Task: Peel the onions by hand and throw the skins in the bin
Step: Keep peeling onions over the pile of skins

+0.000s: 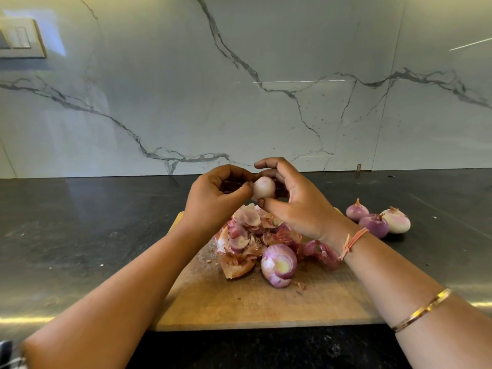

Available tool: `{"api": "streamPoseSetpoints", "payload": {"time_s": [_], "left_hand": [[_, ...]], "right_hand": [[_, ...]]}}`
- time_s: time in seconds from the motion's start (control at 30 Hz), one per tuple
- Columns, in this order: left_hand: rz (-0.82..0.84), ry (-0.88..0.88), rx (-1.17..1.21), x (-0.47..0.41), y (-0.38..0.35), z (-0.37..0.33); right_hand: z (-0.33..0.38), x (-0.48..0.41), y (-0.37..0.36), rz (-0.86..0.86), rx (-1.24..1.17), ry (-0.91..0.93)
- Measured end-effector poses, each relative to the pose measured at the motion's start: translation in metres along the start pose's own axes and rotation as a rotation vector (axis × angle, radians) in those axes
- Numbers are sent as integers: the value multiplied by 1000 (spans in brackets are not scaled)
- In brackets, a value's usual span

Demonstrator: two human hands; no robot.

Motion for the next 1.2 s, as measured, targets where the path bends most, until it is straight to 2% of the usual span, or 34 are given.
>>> {"api": "streamPoseSetpoints", "payload": {"time_s": [0.17,0.33,0.43,0.53,0.6,0.7,0.93,1.2], "left_hand": [[4,-55,-45,0,0,-4],[-6,-63,-84,-2,0,-2],[-51,-60,-142,-4,4,1],[-119,-38,-186,-6,10,5],[-116,-25,-190,-6,10,5],[-70,-65,-182,-1,4,1],[-22,-352,-302,7,-3,-13],[-72,-363,-259,6,-1,-14]], "right_hand": [[-2,0,0,2,40,-7],[-7,-1,-2,15,-48,-41],[-4,-2,-1,8,-196,-64],[-2,-4,7,-83,-444,-130],[-6,-4,9,-142,-653,-207],[-7,-4,8,-168,-785,-286],[-12,-3,2,-166,-799,-369],[-7,0,-1,-170,-842,-409]]}}
Point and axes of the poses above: each hand's wrist, its own x-axis away from the middle knuckle, its own y-axis out of the back of the hand, z = x × y, the point moved 5 cm from there along -x, towards the middle knuckle, and after that the axes turned 7 degrees about y, right-handed, at the moved point
